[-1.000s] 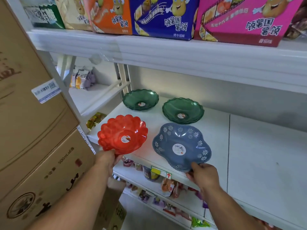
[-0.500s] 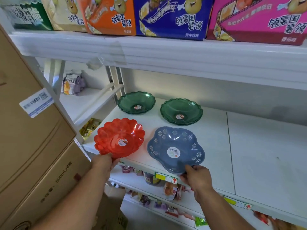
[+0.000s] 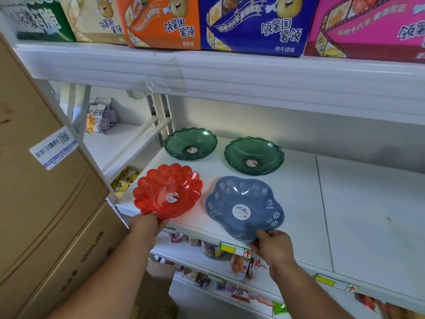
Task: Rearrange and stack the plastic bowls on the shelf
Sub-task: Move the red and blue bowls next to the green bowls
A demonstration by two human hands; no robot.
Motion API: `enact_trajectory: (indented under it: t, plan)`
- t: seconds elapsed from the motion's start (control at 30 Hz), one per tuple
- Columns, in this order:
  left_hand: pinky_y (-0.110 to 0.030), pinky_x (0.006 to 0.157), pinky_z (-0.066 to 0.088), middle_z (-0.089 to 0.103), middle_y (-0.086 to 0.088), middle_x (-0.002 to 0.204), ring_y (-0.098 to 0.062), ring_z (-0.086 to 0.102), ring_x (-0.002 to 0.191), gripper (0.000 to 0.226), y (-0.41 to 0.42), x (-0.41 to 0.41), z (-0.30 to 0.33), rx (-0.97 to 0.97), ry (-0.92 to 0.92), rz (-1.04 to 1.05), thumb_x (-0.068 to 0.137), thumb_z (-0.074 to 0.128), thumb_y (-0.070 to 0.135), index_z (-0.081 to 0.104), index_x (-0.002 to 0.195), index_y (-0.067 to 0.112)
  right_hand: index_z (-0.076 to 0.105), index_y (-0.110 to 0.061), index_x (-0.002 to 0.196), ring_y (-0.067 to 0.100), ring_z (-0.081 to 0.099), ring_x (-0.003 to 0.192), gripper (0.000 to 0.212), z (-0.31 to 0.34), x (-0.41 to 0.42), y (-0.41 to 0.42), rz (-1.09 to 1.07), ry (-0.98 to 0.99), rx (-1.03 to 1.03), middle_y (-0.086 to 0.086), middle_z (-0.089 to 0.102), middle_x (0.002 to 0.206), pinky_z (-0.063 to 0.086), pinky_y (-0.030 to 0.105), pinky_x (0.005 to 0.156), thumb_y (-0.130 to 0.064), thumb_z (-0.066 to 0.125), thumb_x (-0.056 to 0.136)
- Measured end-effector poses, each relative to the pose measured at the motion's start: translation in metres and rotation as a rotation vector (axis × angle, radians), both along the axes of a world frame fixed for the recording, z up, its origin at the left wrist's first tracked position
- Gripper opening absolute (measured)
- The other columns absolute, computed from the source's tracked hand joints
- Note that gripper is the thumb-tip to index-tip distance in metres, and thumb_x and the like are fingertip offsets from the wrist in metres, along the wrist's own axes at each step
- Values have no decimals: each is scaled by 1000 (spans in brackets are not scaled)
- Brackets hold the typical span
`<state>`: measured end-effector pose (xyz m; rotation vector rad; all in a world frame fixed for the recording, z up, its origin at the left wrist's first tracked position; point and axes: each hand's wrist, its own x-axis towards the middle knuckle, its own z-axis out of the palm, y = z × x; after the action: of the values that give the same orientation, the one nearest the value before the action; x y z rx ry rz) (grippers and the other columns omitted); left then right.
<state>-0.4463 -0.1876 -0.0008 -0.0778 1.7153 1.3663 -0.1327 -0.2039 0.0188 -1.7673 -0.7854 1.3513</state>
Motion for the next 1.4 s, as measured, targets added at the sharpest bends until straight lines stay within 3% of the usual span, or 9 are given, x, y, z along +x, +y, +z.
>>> enact_trajectory:
  t: [0.13, 0.4, 0.63, 0.73, 0.93, 1.2, 1.27, 1.33, 1.4]
  plan:
    - [-38, 63, 60, 74, -17, 94, -23, 74, 59, 24, 2, -7, -4, 8, -26, 10, 103, 42, 7, 62, 112, -1, 67, 8, 75, 43, 72, 82, 19, -3, -3, 2, 3, 2, -7, 23, 73, 73, 57, 61, 79, -10, 66, 82]
    - [-30, 67, 60, 72, -16, 94, -25, 72, 76, 10, -3, 4, 3, 67, 49, -28, 93, 59, -2, 62, 102, 1, 69, 4, 74, 34, 75, 75, 18, -8, -8, 4, 19, -1, -26, 17, 75, 69, 59, 55, 81, -10, 66, 84]
    - [-31, 70, 60, 71, -15, 97, -26, 72, 78, 21, -2, 2, 2, 44, 63, -65, 94, 59, 1, 61, 115, 2, 68, 8, 80, 36, 75, 77, 15, -8, -12, 5, 20, 1, -45, 22, 75, 75, 59, 56, 80, -5, 63, 84]
    - [-32, 72, 59, 72, -14, 96, -26, 72, 79, 20, -1, 1, 3, 17, 54, -74, 95, 60, 7, 62, 114, 3, 64, 15, 90, 36, 75, 80, 16, -8, -12, 5, -10, 43, -62, 28, 73, 86, 61, 49, 80, -1, 60, 88]
    - [-33, 73, 60, 71, -16, 103, -27, 72, 82, 23, -1, 0, 4, 23, 37, -81, 96, 60, 8, 60, 117, 3, 65, 1, 80, 38, 73, 86, 18, -10, -11, 3, 20, 29, -63, 24, 73, 87, 61, 47, 80, -7, 59, 95]
    - [-33, 70, 59, 67, -16, 118, -28, 71, 87, 33, -4, 7, 11, 27, 1, -5, 100, 55, 17, 54, 130, 4, 65, -6, 86, 32, 74, 88, 19, -7, -8, 0, 102, 17, -84, 19, 75, 88, 62, 38, 75, -20, 59, 97]
    - [-32, 73, 57, 64, -15, 127, -28, 68, 102, 35, -9, 16, 21, 3, 63, 0, 99, 55, 22, 52, 131, 7, 66, -8, 85, 30, 74, 87, 19, -3, -4, -4, 119, -4, -88, 16, 75, 87, 62, 40, 77, -22, 60, 97]
    - [-36, 88, 51, 56, -12, 136, -30, 58, 119, 43, -17, 27, 32, 7, 155, 101, 98, 55, 24, 44, 138, 10, 66, -9, 85, 28, 74, 81, 20, 1, 4, -8, 116, -82, -75, 14, 74, 85, 62, 42, 76, -24, 59, 96]
    - [-42, 91, 49, 57, -13, 129, -33, 58, 111, 41, -23, 42, 38, 20, 344, 26, 94, 60, 17, 47, 131, 10, 66, -11, 83, 24, 72, 74, 22, 4, 15, -9, 107, -209, -26, 10, 74, 80, 60, 42, 71, -27, 58, 95]
